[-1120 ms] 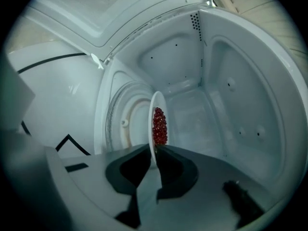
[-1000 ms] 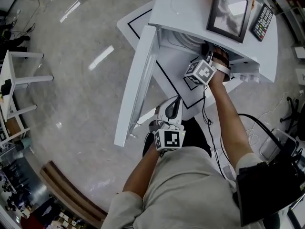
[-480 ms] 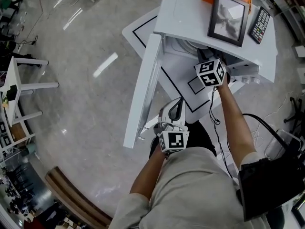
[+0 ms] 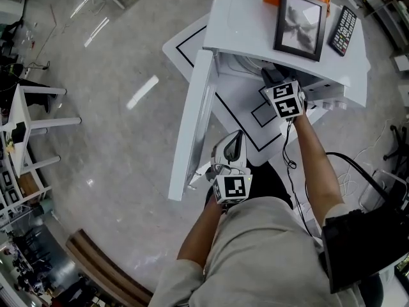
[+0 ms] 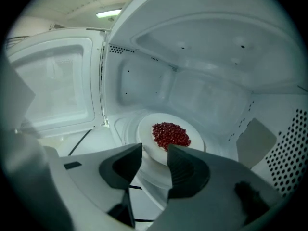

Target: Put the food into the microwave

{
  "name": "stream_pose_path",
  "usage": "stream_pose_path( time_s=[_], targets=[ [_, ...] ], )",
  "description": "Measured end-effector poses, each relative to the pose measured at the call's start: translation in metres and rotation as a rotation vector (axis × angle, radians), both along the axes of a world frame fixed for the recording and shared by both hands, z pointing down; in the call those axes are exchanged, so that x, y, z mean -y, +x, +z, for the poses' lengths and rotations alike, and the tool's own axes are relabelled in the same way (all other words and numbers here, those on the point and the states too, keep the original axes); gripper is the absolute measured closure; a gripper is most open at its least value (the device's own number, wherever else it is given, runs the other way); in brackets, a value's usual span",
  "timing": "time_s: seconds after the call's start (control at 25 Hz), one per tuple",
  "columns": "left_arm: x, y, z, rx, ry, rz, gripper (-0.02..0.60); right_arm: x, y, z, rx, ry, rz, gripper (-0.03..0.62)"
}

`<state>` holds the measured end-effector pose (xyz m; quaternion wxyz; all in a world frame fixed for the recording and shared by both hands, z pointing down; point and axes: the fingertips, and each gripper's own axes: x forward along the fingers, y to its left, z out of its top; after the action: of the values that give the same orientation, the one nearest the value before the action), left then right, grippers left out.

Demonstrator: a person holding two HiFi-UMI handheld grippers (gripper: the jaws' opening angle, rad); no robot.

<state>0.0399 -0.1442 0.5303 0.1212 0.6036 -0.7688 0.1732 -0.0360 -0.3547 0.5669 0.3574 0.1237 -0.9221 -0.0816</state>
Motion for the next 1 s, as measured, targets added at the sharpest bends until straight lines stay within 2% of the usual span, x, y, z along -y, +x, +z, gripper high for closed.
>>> stream_pose_path(
  time_s=[0.12, 0.32, 0.52, 0.8, 0.84, 0.88, 0.92, 1.0],
  targets=[
    [0.002, 0.001, -0.001, 0.015, -0.006, 0.009, 0.574, 0.003, -0.001, -0.004, 0.06, -0.063, 0.026, 0.439],
    [0.004, 0.002, -0.001, 0.01, -0.002, 0.013, 0.574, -0.003, -0.001, -0.015, 0.091, -0.048, -0.005, 0.439],
    [0.007, 0.0, -0.009, 0.009, 0.013, 0.016, 0.574, -0.035, 0.002, -0.035, 0.151, -0.034, -0.076, 0.441],
    [0.015, 0.0, -0.019, 0.007, 0.046, 0.037, 0.574, -0.093, 0.019, -0.055, 0.224, -0.103, -0.195, 0.444],
    [0.017, 0.001, -0.02, 0.003, 0.05, 0.039, 0.574, -0.097, 0.023, -0.058, 0.229, -0.099, -0.2, 0.465],
    [0.018, 0.0, -0.021, -0.001, 0.054, 0.041, 0.574, -0.101, 0.027, -0.061, 0.235, -0.092, -0.198, 0.533],
    [0.019, 0.0, -0.023, -0.004, 0.059, 0.041, 0.574, -0.104, 0.031, -0.065, 0.242, -0.086, -0.195, 0.565],
    [0.023, -0.002, -0.028, -0.006, 0.074, 0.04, 0.574, -0.109, 0.039, -0.072, 0.256, -0.085, -0.191, 0.58]
  ],
)
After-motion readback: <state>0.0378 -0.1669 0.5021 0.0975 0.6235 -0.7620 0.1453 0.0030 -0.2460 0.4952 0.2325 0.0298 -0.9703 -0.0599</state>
